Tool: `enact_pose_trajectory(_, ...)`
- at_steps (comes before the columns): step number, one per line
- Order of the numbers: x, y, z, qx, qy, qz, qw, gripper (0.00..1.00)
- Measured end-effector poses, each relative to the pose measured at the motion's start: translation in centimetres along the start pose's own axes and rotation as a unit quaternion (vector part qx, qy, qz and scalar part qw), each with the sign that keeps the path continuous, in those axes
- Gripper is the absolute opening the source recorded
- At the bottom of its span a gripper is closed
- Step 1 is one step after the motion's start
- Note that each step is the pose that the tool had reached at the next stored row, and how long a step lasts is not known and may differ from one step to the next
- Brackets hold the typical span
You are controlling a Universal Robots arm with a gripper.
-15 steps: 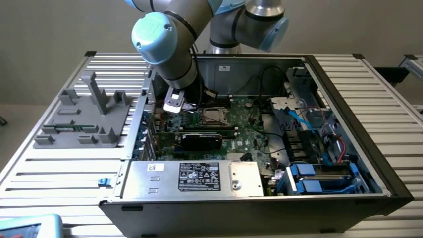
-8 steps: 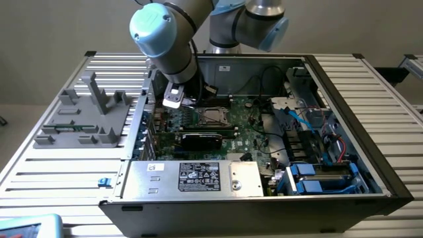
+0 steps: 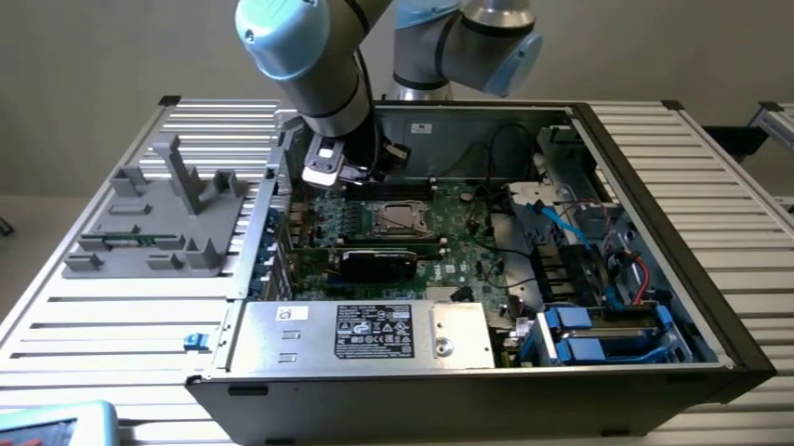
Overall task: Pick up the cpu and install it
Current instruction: 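Install the second cpu locking lever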
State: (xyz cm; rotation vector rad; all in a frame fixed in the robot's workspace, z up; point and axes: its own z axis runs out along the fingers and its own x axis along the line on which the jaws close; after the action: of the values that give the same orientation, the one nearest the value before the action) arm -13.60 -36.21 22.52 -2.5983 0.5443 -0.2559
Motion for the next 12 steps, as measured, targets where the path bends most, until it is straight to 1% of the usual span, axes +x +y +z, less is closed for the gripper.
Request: enact_pose_trajectory(12, 0.3, -1.93, -3.48, 0.0, 0.0, 0.0, 1.0, 0.12)
